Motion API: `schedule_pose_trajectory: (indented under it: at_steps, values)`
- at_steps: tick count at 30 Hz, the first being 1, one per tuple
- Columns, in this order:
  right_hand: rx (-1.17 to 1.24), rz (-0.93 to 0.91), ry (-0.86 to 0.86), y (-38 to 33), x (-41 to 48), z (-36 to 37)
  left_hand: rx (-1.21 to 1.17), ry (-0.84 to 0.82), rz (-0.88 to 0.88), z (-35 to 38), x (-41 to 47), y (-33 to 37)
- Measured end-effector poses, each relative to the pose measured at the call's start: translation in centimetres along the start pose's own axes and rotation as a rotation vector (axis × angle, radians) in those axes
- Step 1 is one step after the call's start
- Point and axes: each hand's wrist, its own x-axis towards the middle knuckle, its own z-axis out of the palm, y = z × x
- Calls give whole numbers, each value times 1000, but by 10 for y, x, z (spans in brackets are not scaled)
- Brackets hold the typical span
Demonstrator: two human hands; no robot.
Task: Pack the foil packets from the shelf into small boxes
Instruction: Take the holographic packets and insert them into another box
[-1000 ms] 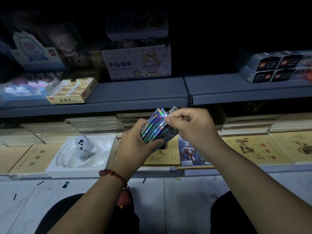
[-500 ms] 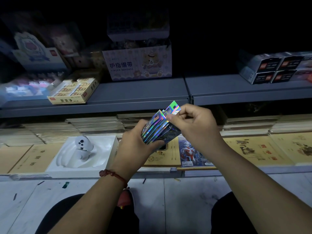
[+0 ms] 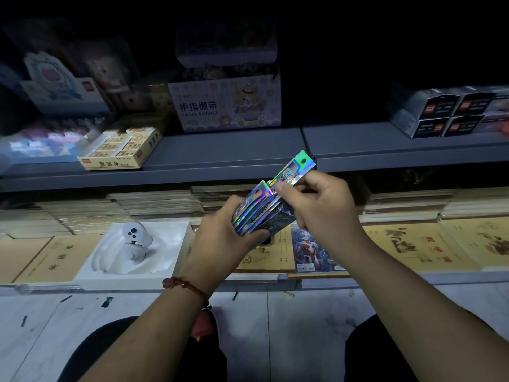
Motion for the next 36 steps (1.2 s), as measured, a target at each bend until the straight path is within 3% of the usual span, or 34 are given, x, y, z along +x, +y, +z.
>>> schedule_pose_trajectory:
  at_steps: [12,16,25,28,33,36]
  values:
    - [241,-87,473,-7,18,-32,-45,45,-102,-6,3,-1]
    - [230,-96,524,-9,20,-37,-83,58,-121,-7,3,1]
    - [117,-136,374,2,18,-29,-180,29,-129,-7,1,9]
    - [46,-131,260,6,15,-24,-218,18,-116,-7,-1,12]
    - [-284,-4,-71,20,14,-16,-153,31,-70,-6,1,8]
    - [-224,4,-78,14,12,-15,-121,27,-48,-6,2,5]
